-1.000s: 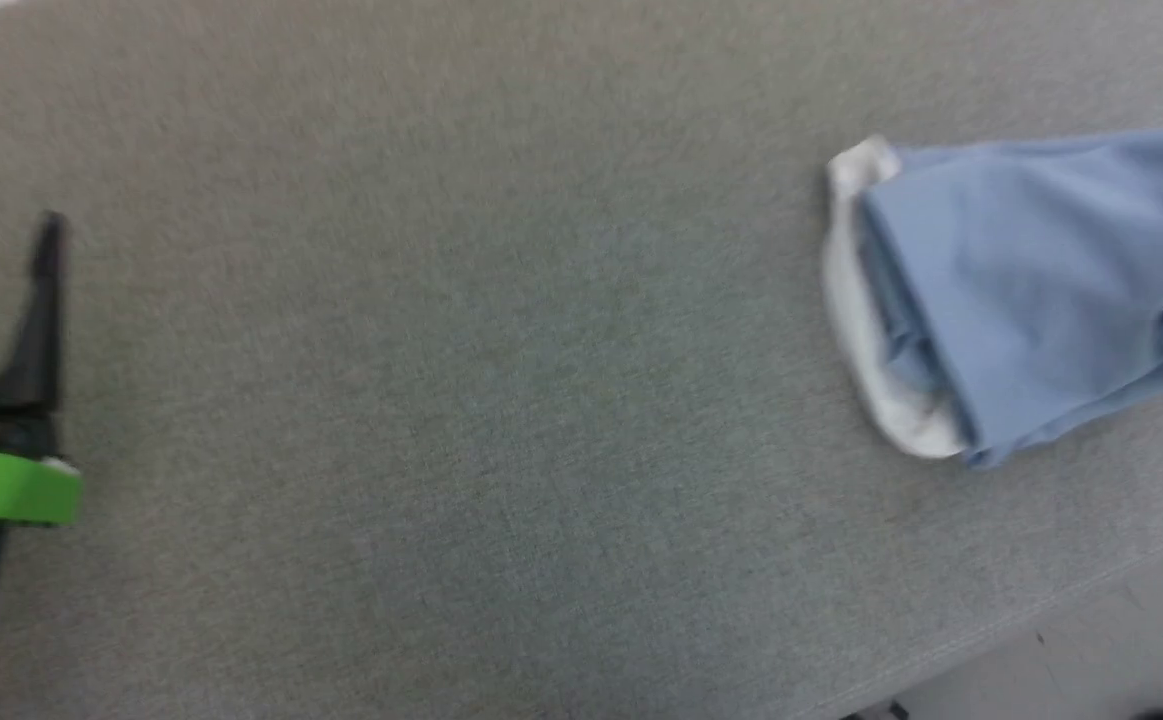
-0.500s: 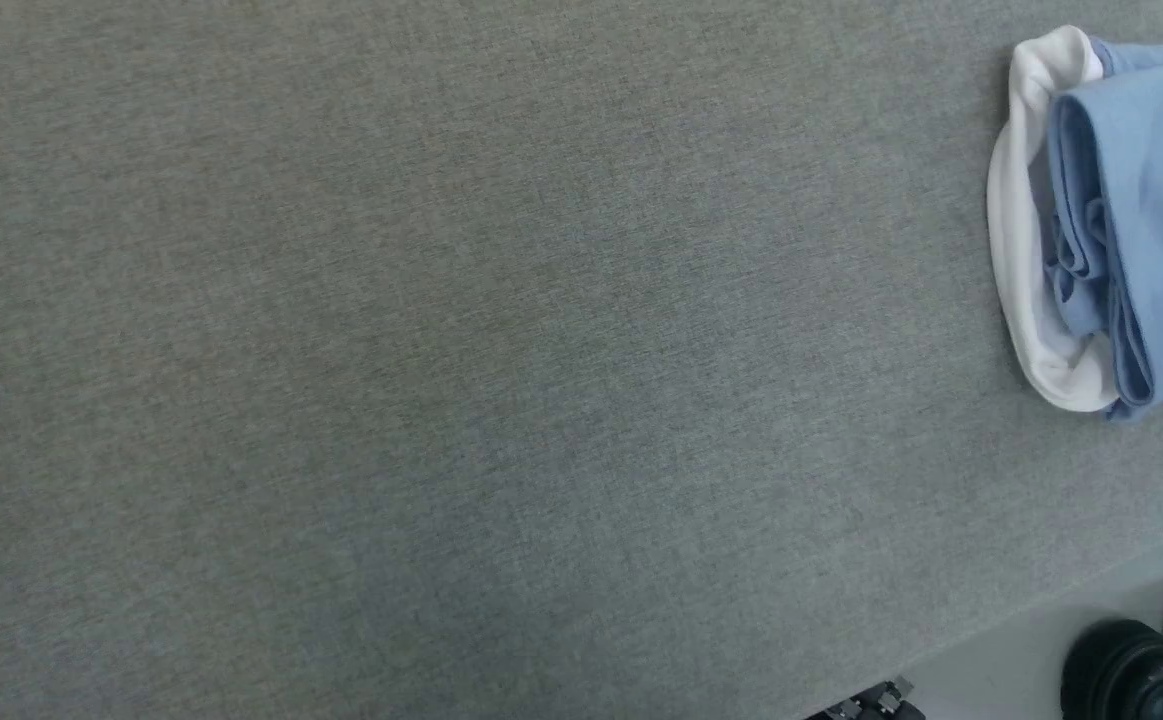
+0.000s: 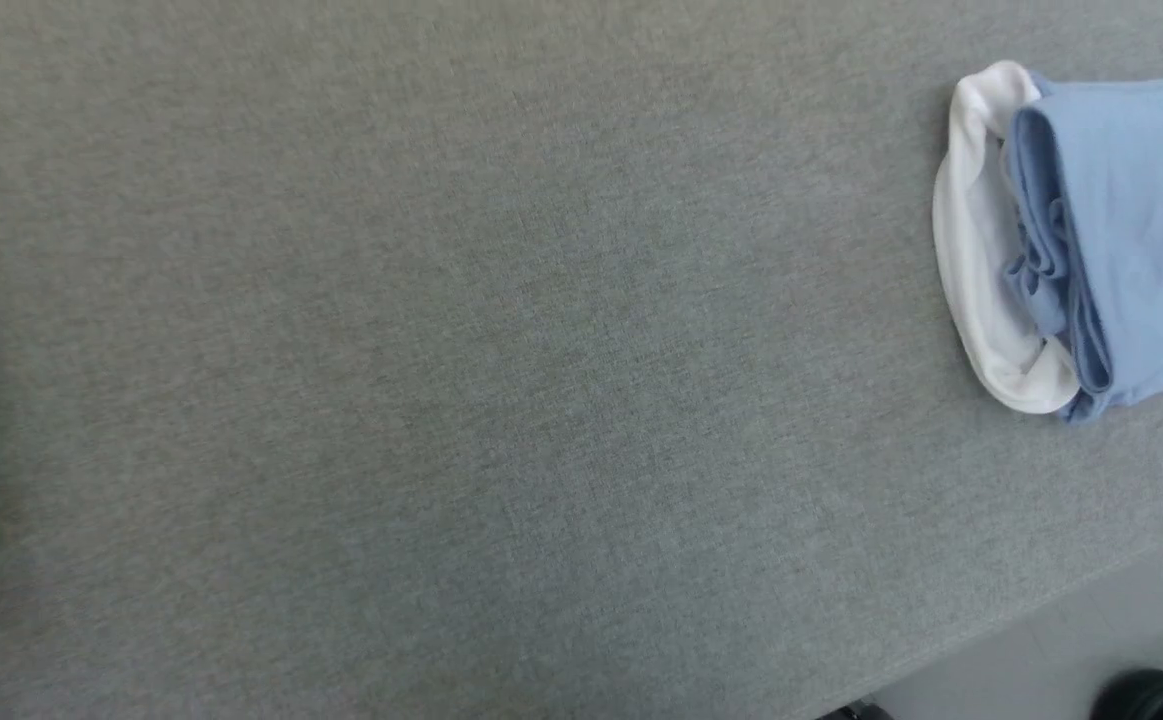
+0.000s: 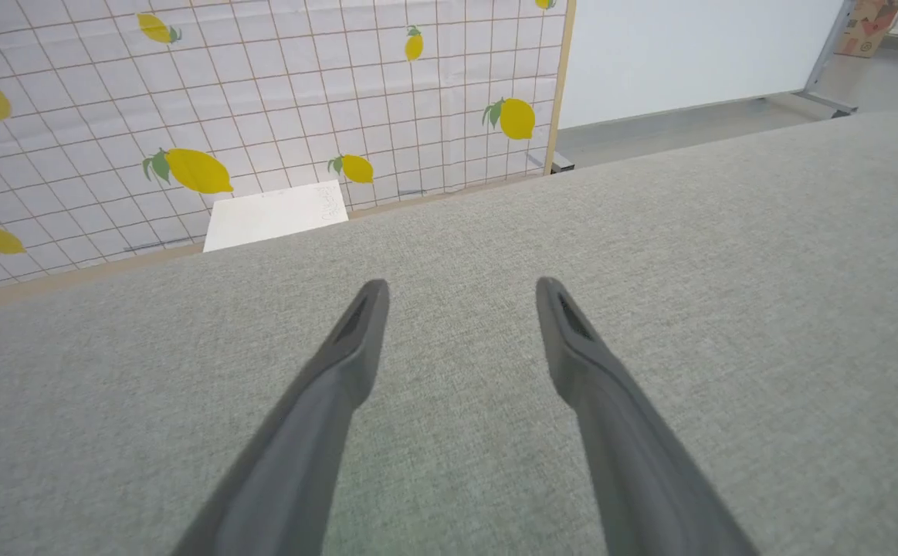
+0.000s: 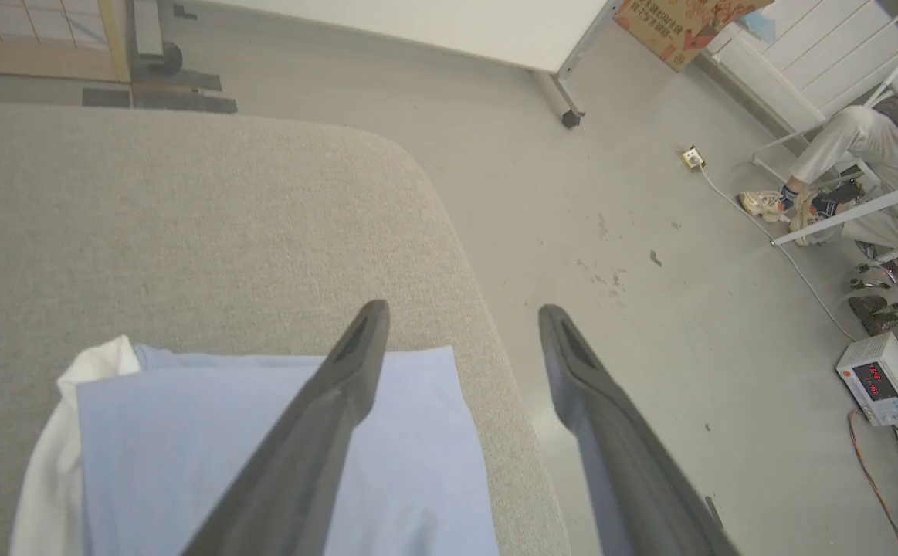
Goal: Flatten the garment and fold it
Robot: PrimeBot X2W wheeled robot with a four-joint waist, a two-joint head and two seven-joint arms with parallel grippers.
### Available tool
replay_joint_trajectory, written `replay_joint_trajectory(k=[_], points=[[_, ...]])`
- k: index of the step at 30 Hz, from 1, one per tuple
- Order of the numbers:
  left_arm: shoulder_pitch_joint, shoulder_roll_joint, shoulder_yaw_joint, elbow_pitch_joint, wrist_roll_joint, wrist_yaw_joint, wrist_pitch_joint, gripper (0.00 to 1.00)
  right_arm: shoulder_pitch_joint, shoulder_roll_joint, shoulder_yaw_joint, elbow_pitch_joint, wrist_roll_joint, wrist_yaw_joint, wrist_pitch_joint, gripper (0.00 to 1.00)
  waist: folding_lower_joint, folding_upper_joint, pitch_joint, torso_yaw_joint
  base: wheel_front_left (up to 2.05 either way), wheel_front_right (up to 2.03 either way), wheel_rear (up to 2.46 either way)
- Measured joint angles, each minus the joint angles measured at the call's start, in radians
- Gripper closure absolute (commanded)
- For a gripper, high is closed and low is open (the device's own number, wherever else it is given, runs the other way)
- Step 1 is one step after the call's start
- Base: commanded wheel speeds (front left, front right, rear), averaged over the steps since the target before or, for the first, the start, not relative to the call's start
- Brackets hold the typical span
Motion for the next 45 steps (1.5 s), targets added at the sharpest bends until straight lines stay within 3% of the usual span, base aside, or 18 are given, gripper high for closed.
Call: replay_joint_trajectory(k=[4,9,16,25,33,45], points=[[-0.028,-0.050,-0.050,0.070,0.000,0.007,-0.039,0.00,-0.055,-0.029,0.069,0.013,0.058,0.000,-0.119,0.00,-0.0001,0.0000,-0.062,0.015,0.00,0.00,0.00],[-0.050,-0.117,-0.104,0.166,0.002,0.017,-0.085,0.00,-0.091,-0.006,0.155,0.033,0.086,0.000,-0.283,0.00,-0.0002,0.0000,-0.149,0.041,0.00,0.00,0.00],[-0.062,-0.194,-0.142,0.280,0.002,0.033,-0.130,0.00,-0.103,0.114,0.269,0.070,0.062,0.000,-0.523,0.00,-0.0002,0.0000,-0.279,0.088,0.00,0.00,0.00],[-0.070,-0.255,-0.164,0.357,0.003,0.051,-0.154,0.00,0.011,0.287,0.306,0.128,-0.008,0.000,-0.793,0.00,-0.0002,0.0000,-0.434,0.170,0.00,0.00,0.00],[-0.081,-0.282,-0.176,0.394,0.003,0.056,-0.157,0.00,0.154,0.409,0.290,0.173,-0.081,0.000,-0.934,0.00,-0.0002,0.0000,-0.513,0.265,0.00,0.00,0.00],[-0.067,-0.327,-0.194,0.441,-0.009,0.054,-0.163,0.00,0.390,0.432,0.272,0.274,-0.028,0.000,-0.981,0.00,-0.0003,0.0000,-0.597,0.360,0.00,0.00,0.00]])
